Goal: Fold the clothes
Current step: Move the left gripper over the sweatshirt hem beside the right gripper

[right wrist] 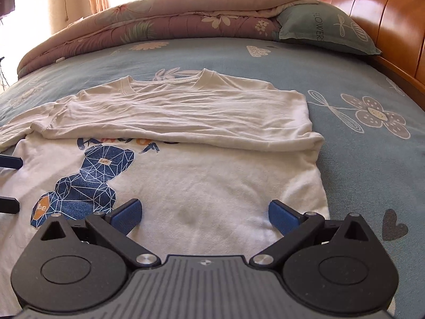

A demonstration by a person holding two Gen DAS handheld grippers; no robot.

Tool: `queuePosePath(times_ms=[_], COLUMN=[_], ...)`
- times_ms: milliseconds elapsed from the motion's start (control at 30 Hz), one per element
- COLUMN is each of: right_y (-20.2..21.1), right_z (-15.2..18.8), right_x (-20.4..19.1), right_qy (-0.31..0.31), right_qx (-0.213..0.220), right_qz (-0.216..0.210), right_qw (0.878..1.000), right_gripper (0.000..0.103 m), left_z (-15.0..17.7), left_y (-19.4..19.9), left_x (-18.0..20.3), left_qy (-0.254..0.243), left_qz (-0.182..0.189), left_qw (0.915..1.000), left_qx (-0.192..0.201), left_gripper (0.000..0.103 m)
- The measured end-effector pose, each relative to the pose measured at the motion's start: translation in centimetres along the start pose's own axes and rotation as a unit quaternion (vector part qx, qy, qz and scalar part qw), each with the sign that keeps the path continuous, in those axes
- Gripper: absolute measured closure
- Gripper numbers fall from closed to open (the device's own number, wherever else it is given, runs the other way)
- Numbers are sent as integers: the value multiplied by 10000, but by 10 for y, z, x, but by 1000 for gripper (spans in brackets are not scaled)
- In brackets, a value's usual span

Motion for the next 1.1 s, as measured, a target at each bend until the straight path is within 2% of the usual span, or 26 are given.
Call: queuePosePath(times_ms=[167,233,267,367,467,600,667,767,833,933,1033,1100], right_y=[3,4,4,5,5,6,7,7,6,5,5,5], right_z=[3,4,4,5,4,3,2,0,0,0,1,1], right_x=[0,0,-1,-2,-2,-3,-4,-4,-5,-6,-7,-8], right_qy=[86,94,104,113,113,104,112,132,138,181,181,182], right_qx=[136,140,153,149,117,42,-56,-168,-201,-203,-202,-192], right_qz=[-44,-42,-42,-37,-38,-54,-71,-80,-61,-19,20,46], right_qw=[9999,9998,9998,9998,9999,9999,9999,9997,9997,9996,9996,9996], right_gripper=[0,0,0,0,0,0,0,0,0,0,0,0], left_z=[-27,-51,-68,-118,-148,-149,-142,-141,-145,-148,-146,-141], left_y=[-3,-2,-5,-29,-77,-131,-144,-143,-141,-125,-109,-108], left_x=[-4,-8,-10,-16,-17,-27,-41,-61,-69,-59,-33,-18], left_qy=[285,399,525,1030,1462,2071,2419,2619,2638,2551,2389,2109], left_qz=[-438,-553,-447,206,681,723,600,139,-318,-199,256,214], left_qw=[9982,9975,9976,9939,9868,9754,9682,9648,9631,9660,9706,9770], left_qx=[-306,-165,-39,322,161,-227,-231,-202,-424,-364,-155,-237], left_gripper=[1,1,1,1,1,1,2,2,2,2,2,2])
Point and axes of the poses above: each gripper's, at about its wrist camera, not at the fingertips, and y roughly against the way its jaws point, x to its right, z to its underside, the point moved 2 cm from there along -y, roughly the way its jaws point, and after that the axes turned 11 degrees about -y, right-handed, at the moved point
